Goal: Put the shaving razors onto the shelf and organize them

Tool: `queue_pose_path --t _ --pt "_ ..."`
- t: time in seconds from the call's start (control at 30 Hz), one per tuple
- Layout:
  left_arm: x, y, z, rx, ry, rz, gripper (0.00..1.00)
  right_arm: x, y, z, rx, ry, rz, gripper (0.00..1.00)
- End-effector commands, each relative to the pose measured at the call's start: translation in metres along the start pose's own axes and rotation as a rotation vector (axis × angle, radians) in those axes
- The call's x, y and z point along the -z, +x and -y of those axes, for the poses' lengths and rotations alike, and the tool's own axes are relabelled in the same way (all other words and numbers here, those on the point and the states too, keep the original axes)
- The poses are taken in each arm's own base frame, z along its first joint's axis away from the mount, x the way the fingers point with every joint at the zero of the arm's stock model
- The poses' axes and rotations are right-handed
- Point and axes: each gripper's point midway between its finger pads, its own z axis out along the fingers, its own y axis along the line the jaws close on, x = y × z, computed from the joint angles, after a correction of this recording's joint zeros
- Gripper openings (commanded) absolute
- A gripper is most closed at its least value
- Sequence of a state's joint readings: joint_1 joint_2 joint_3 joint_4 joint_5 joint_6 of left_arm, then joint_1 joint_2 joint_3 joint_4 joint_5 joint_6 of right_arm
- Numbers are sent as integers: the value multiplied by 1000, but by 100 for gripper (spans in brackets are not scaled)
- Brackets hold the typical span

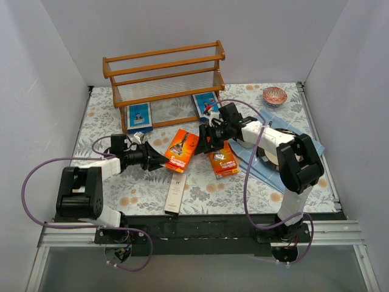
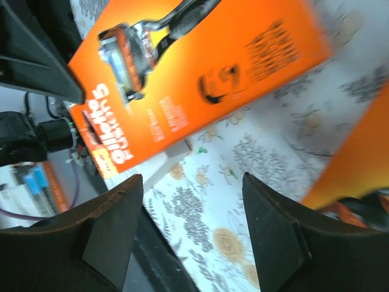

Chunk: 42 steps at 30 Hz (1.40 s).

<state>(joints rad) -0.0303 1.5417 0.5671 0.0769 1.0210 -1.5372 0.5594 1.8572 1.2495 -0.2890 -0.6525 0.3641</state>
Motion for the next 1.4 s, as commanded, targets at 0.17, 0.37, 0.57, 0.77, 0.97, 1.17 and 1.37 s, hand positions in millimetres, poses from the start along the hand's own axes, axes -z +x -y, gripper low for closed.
queue_pose_path --t 0.17,0.37,0.57,0.77,0.97,1.17,1.37 --pt "70 -3 79 -277 83 121 8 75 -47 -16 313 102 179 74" --pt "136 -39 105 -236 120 301 6 89 -69 -17 352 117 236 73" --pt "170 -87 114 -221 127 410 4 92 -62 -19 327 87 247 73" --pt "177 -138 123 -141 166 436 3 103 -60 -16 300 79 275 72" --pt "178 -174 115 -74 159 453 4 108 -58 -8 284 96 280 72" --pt "172 -208 104 -10 151 490 9 110 -59 -2 307 133 270 72" --pt "155 -231 107 12 171 479 13 104 -53 16 320 187 236 73"
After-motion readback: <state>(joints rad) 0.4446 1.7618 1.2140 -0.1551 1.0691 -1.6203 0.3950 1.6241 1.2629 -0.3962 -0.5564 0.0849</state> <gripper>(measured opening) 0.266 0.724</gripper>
